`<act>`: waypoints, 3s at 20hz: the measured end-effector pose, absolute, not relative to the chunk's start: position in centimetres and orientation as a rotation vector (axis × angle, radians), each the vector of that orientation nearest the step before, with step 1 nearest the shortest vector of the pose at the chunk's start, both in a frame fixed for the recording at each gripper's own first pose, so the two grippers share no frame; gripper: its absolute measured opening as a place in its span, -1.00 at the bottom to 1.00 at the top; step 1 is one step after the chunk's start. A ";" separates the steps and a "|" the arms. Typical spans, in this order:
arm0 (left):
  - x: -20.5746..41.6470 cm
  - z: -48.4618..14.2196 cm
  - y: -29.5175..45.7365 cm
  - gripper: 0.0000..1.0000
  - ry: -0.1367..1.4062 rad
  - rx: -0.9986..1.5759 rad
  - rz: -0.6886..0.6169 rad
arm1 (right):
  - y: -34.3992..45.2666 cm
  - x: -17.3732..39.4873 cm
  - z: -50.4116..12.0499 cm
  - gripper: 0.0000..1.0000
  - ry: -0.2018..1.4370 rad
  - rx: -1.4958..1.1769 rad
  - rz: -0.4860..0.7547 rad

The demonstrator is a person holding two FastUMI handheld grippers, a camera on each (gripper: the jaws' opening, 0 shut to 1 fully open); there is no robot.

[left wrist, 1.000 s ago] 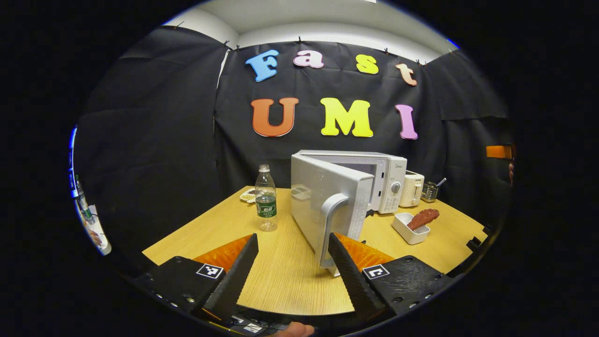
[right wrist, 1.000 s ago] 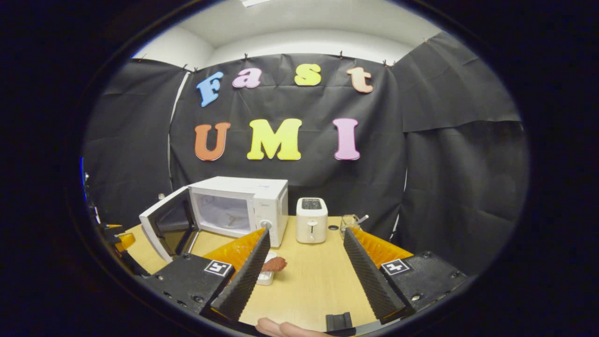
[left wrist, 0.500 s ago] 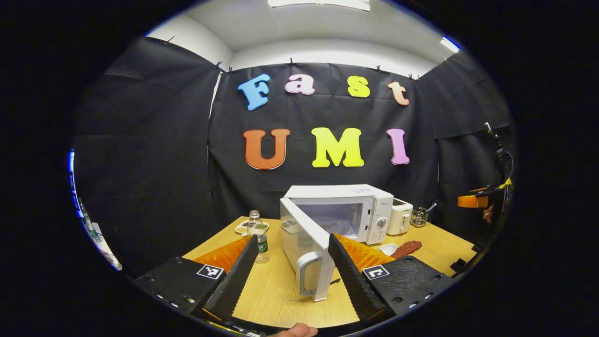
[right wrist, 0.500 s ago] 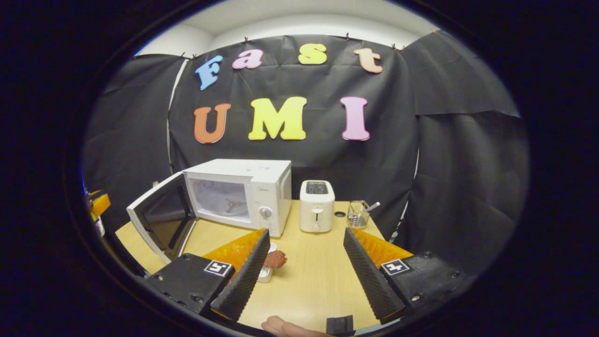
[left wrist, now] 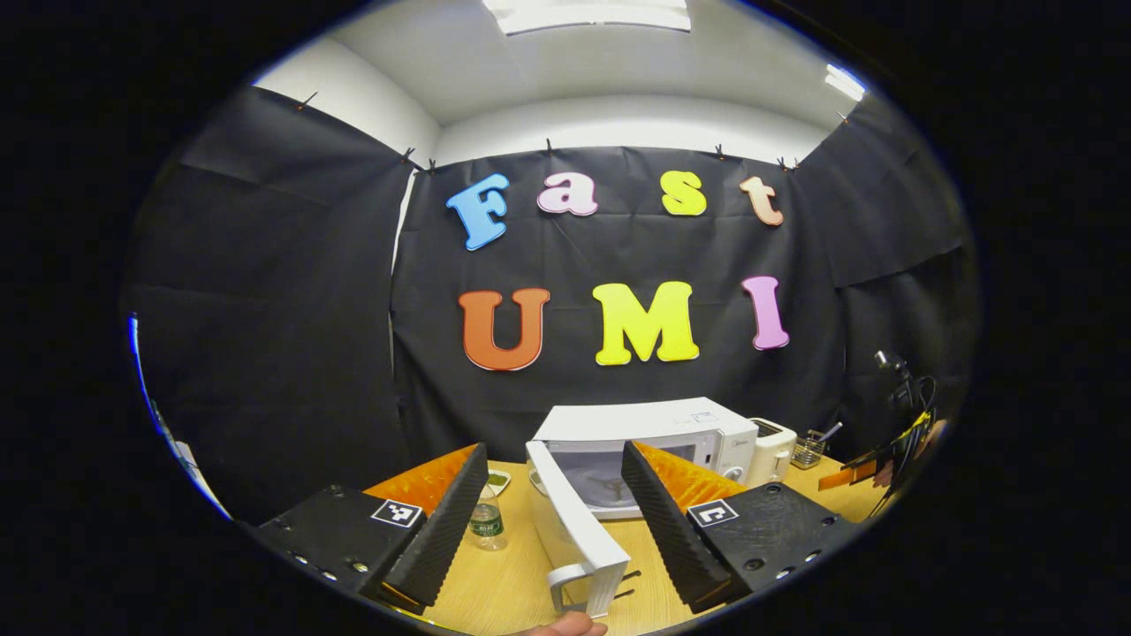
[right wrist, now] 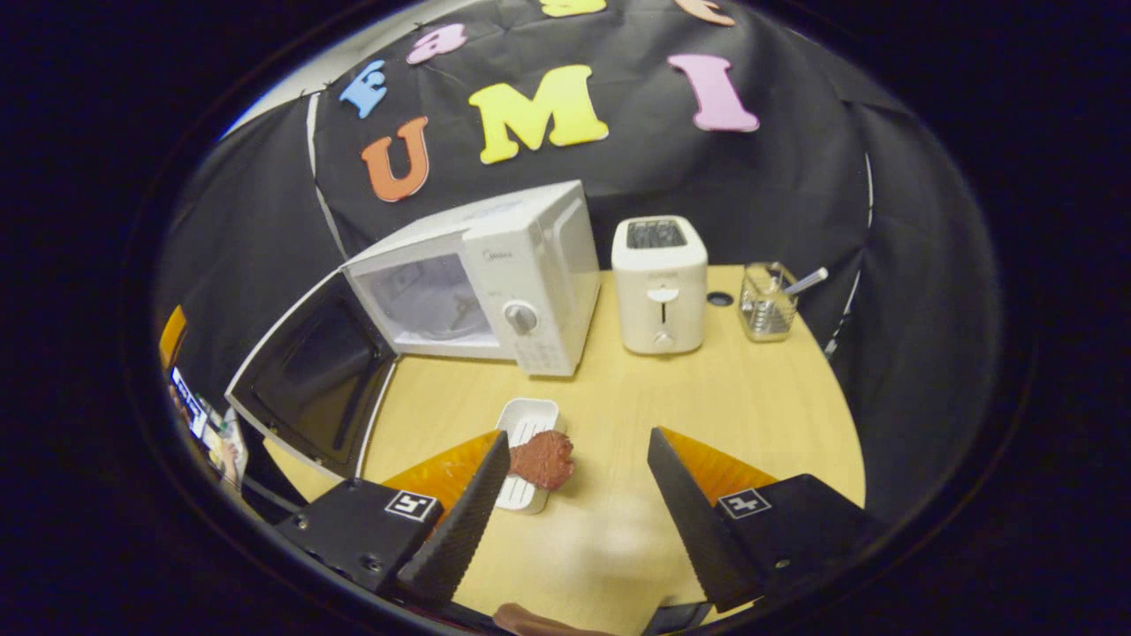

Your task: Open the microwave oven with the left hand, put the food in, and close the microwave oven.

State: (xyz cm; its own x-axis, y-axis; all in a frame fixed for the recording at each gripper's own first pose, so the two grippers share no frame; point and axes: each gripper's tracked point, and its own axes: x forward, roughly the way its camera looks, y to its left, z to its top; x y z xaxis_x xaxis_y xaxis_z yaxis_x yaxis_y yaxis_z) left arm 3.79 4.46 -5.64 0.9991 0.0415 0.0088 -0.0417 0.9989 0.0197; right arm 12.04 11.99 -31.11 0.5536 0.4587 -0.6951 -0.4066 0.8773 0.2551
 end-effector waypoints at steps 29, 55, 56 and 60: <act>2.0 -8.5 2.9 0.86 -0.007 0.031 -0.016 | 18.3 7.6 -29.0 -0.78 0.687 -0.069 0.637; 2.8 -11.9 8.5 0.86 0.064 -0.032 -0.042 | 45.3 20.6 -30.2 -0.77 0.331 -0.057 0.469; 2.8 -12.1 9.0 0.86 0.068 -0.026 -0.034 | 46.3 20.8 -30.3 -0.77 0.332 -0.044 0.473; 3.0 -12.5 10.7 0.85 0.075 -0.027 -0.001 | 49.6 20.3 -30.9 -0.77 0.349 0.009 0.512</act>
